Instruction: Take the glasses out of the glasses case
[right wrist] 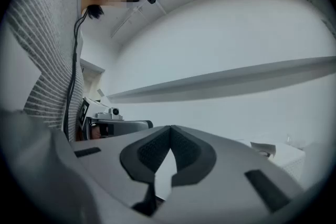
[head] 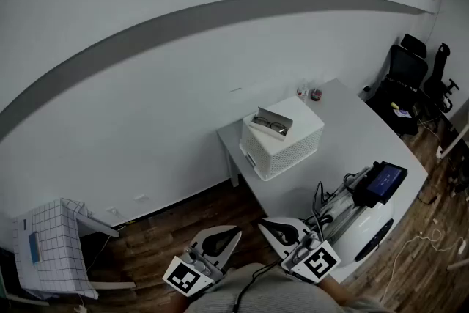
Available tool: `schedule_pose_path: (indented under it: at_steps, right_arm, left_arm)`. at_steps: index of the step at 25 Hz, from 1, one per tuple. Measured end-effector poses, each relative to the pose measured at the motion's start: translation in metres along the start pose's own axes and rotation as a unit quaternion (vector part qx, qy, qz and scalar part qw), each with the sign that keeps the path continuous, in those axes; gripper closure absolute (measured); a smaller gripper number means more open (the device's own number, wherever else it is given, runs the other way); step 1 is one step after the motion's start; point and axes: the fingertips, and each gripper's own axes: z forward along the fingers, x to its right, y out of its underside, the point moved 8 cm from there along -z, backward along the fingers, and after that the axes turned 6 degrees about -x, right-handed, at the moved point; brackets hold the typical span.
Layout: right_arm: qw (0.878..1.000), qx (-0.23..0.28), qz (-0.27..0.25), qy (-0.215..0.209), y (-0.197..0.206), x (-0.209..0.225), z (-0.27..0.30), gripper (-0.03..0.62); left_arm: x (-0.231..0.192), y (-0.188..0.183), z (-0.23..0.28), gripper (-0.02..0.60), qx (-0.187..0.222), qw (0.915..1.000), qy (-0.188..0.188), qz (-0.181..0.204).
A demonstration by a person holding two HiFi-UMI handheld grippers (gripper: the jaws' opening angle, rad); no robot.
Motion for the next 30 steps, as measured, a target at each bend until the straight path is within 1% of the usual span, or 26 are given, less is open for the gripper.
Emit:
schedule_pose_path:
  at_steps: [5, 17, 22, 30]
  right_arm:
    - [1.0, -0.011, 0.001, -0.003, 0.002, -0.0008, -0.0009, 0.582]
    - [1.0, -0.015, 0.001, -0.004, 0.0026, -0.0014, 0.0016, 0.582]
    - [1.0, 0.004, 0.023, -0.006, 0.0034, -0.0005, 0.0012, 0.582]
    - [1.0, 0.009, 0.016, 0.001, 0.0011, 0.0003, 0.0031, 0.582]
  left_arm:
    - [-0.0001, 0.0004, -0.0002, 0.566, -0.001, 1.0, 0.001, 0.003]
    - [-0.001, -0.0012, -0.002, 0.566, 0.0, 1.0, 0.0, 0.004]
    - [-0.0021, -0.0009, -0.0024, 0.566, 0.0, 1.0, 0.001, 0.005]
    - [-0.0044, 0.0002, -0.0031, 0.566, 0.0, 1.0, 0.001, 0.001]
